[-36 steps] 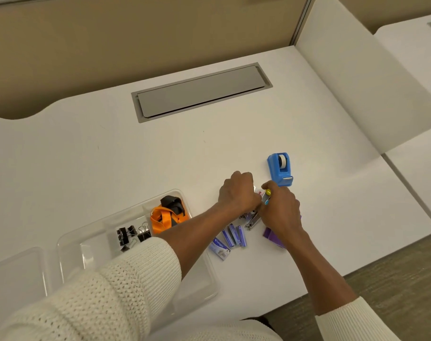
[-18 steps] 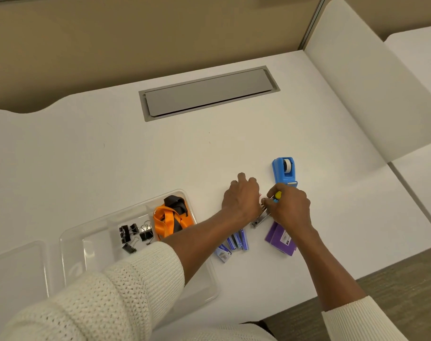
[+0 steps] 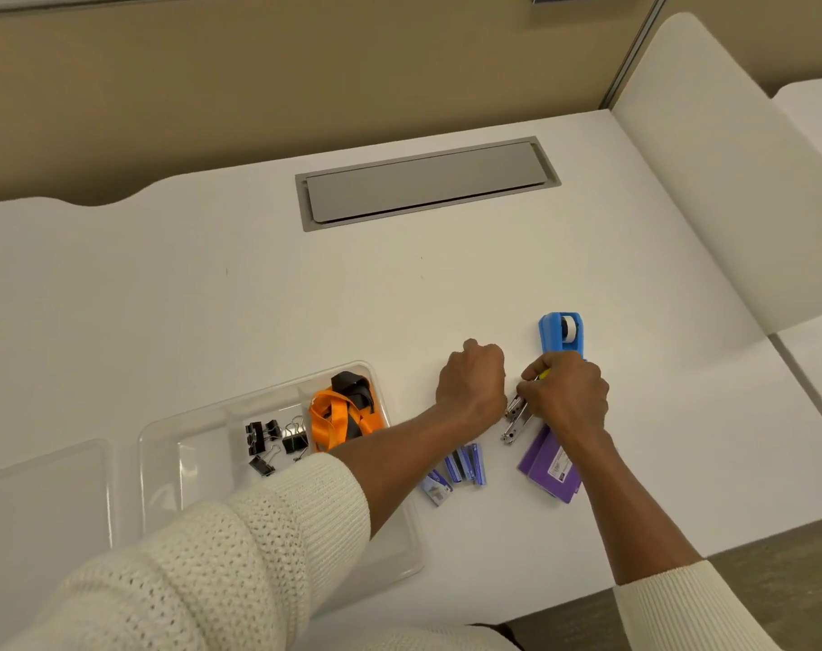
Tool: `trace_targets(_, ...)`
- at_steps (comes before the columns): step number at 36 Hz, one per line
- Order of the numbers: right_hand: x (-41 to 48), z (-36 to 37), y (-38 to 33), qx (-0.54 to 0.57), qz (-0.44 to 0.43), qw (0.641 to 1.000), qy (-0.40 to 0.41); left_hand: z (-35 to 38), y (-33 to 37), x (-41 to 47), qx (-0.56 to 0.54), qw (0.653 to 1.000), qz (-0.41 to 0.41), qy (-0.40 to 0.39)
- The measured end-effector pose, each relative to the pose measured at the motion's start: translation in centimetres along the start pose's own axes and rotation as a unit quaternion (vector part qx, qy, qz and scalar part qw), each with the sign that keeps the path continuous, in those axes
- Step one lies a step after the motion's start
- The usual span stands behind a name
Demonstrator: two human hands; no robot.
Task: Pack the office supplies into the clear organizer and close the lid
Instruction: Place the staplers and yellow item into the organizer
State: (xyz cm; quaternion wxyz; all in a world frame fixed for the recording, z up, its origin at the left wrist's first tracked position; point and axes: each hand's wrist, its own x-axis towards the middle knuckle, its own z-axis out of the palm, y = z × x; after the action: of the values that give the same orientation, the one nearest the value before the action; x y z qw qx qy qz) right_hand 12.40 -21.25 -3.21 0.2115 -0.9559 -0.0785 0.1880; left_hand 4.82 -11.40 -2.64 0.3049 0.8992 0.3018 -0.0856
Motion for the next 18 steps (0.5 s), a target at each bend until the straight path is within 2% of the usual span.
trace_targets(12, -0.2, -0.5, -0.6, 0.006, 0.007, 0.999, -0.031, -6.8, -3.3, -3.1, -0.146, 0.987, -0.015, 0.062)
trace_targets(18, -2.3, -2.4, -2.1, 0.028, -0.034, 0.999, -0.014, -11.0, -7.6, -8.2, -0.188, 0.974, -0.07, 0.108)
